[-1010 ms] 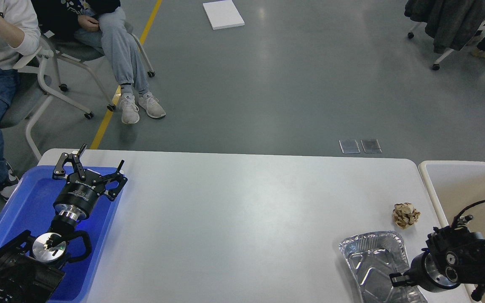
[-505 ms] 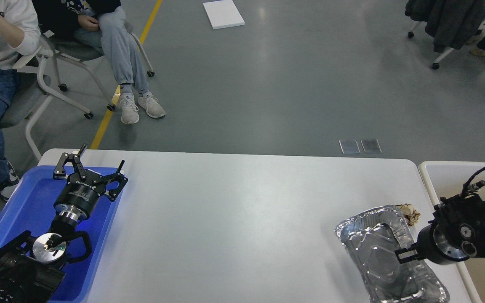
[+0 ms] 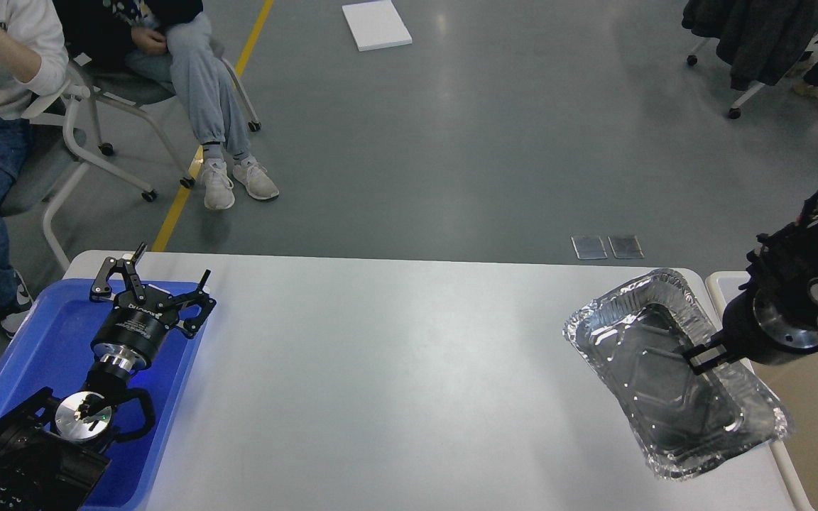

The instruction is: Tidy desktop

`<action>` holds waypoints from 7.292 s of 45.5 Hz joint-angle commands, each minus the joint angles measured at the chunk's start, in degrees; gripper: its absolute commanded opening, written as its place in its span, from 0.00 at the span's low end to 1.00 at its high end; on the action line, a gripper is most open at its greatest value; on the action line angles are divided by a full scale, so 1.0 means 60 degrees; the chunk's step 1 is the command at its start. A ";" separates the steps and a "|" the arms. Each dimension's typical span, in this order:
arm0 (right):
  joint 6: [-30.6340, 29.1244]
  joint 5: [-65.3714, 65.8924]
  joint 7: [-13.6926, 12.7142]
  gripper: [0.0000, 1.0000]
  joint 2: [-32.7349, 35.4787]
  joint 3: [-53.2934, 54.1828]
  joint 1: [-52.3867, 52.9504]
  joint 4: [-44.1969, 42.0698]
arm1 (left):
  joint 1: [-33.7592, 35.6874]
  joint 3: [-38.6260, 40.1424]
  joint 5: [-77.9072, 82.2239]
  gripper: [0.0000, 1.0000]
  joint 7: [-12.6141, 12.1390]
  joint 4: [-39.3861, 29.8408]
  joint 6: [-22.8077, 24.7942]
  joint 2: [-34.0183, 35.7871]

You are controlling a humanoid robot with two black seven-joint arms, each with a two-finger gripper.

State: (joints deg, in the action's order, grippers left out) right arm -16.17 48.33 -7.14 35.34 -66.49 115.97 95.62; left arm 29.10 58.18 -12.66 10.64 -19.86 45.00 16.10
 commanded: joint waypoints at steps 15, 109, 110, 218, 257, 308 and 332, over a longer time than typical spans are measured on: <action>-0.3237 -0.2648 0.0003 0.00 -0.0323 -0.0213 0.4299 0.0484 | -0.0001 0.0000 0.0001 1.00 0.0000 -0.0015 0.0000 -0.0003; -0.1701 -0.0569 0.0003 0.00 0.4115 0.0694 -0.2568 -0.5330 | -0.0001 0.0000 0.0001 1.00 0.0000 0.0000 0.0000 0.0011; -0.1686 -0.0569 -0.0011 0.00 0.4115 0.0826 -0.2788 -0.5462 | -0.0001 0.0000 0.0001 1.00 0.0000 0.0000 0.0000 0.0011; 0.5141 -0.2561 0.0003 0.00 -0.0250 0.7316 -1.2561 -1.3813 | -0.0001 0.0000 0.0001 1.00 0.0014 0.0014 0.0000 0.0011; 0.5258 -0.2561 0.0003 0.95 -0.0294 0.7287 -1.2078 -1.4208 | -0.0001 0.0000 0.0001 1.00 0.0014 0.0014 0.0000 -0.0003; 0.5082 -0.4055 -0.0027 1.00 0.1844 0.3424 -0.7308 -0.7299 | -0.0001 0.0000 0.0001 1.00 0.0014 0.0014 0.0000 0.0011; 0.2065 -0.4070 -0.0041 1.00 0.0658 -0.0521 -0.2294 -0.4629 | -0.0001 0.0000 0.0001 1.00 0.0014 0.0014 0.0000 -0.0003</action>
State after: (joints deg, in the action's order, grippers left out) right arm 4.83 23.96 -7.40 41.95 -62.46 90.96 61.82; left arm 29.09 58.18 -12.67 10.73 -19.83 45.00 16.11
